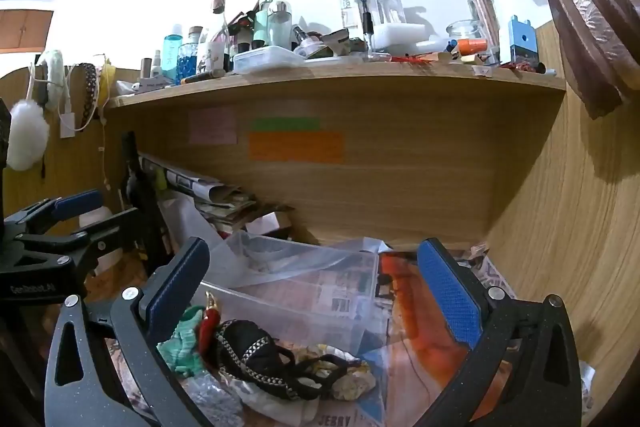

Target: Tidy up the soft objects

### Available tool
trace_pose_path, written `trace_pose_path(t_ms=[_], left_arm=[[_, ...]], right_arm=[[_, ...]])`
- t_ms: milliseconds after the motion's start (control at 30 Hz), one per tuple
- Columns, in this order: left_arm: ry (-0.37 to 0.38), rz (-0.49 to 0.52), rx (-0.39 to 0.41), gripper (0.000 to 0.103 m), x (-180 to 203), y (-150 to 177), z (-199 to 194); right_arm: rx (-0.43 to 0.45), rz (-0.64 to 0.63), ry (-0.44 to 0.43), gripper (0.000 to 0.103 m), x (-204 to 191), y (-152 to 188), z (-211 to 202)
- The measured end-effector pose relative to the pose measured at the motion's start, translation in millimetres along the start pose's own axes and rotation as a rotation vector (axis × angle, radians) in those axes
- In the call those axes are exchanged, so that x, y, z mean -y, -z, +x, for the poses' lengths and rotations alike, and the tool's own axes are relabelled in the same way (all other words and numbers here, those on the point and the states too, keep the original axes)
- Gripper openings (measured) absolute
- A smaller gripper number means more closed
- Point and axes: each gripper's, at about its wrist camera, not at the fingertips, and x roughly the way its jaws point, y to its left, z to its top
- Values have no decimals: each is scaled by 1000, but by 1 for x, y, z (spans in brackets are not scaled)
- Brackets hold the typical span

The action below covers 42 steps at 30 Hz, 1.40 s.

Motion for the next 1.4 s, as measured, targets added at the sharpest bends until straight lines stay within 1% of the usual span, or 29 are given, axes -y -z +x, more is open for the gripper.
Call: trace_pose_path(t_ms=[333, 500, 1400], left_arm=[[1, -3, 0, 103, 6, -2, 1], [16, -17, -4, 103, 0, 1, 2], [15, -8, 6, 103, 1, 1, 4]], right_arm=[[2, 11, -4, 103, 0, 0, 0], [3, 14, -5, 103, 1, 0, 0], [6, 18, -7, 103, -4, 1, -2]])
